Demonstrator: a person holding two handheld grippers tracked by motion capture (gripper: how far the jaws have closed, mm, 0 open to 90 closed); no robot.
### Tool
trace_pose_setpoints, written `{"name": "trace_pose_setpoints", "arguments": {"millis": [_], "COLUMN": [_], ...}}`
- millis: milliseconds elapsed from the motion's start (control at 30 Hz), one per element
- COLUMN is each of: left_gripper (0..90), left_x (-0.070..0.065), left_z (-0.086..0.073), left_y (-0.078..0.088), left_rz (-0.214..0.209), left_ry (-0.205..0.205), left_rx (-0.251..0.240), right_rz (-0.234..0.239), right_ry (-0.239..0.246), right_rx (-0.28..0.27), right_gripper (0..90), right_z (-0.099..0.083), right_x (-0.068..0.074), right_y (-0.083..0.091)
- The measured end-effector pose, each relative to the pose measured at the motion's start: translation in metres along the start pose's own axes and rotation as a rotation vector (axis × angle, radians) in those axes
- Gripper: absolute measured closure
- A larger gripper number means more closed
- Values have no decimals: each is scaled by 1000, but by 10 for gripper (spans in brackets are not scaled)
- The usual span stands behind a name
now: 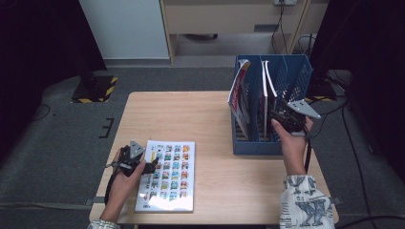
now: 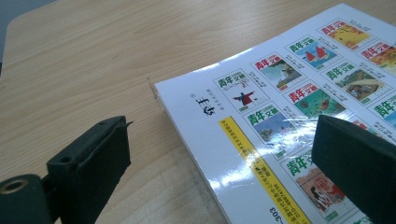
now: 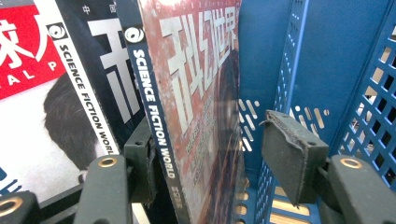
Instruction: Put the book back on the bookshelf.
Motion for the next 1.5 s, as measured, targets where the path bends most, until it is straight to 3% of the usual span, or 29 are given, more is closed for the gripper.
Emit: {"name": "trace_pose_setpoints", "arguments": {"millis": [300, 1167, 1500], "left_gripper": [40, 40, 40], "left_x": [0, 1, 2], "left_z": [0, 1, 1], "left_y": [0, 3, 5], "left_rz": [-2, 4, 9], "left_ry": [4, 16, 26], "left_rx": [-4, -13, -16], "right_rz": [0, -9, 3], "right_ry": [-10, 23, 9], "right_rx": [5, 8, 10], "right_gripper": [391, 363, 344], "right_z": [-2, -5, -4], "right_x": [-1, -2, 1], "right_y": [4, 15, 23]}}
Point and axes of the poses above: each handheld gripper's, and its own axes: y roughly backward along the jaws, z roughly out of its top, x roughly to its left, the point moved 9 cm from there along -y, roughly forward along the jaws, and after that the axes turned 13 degrees about -z, right-handed, at the moved point
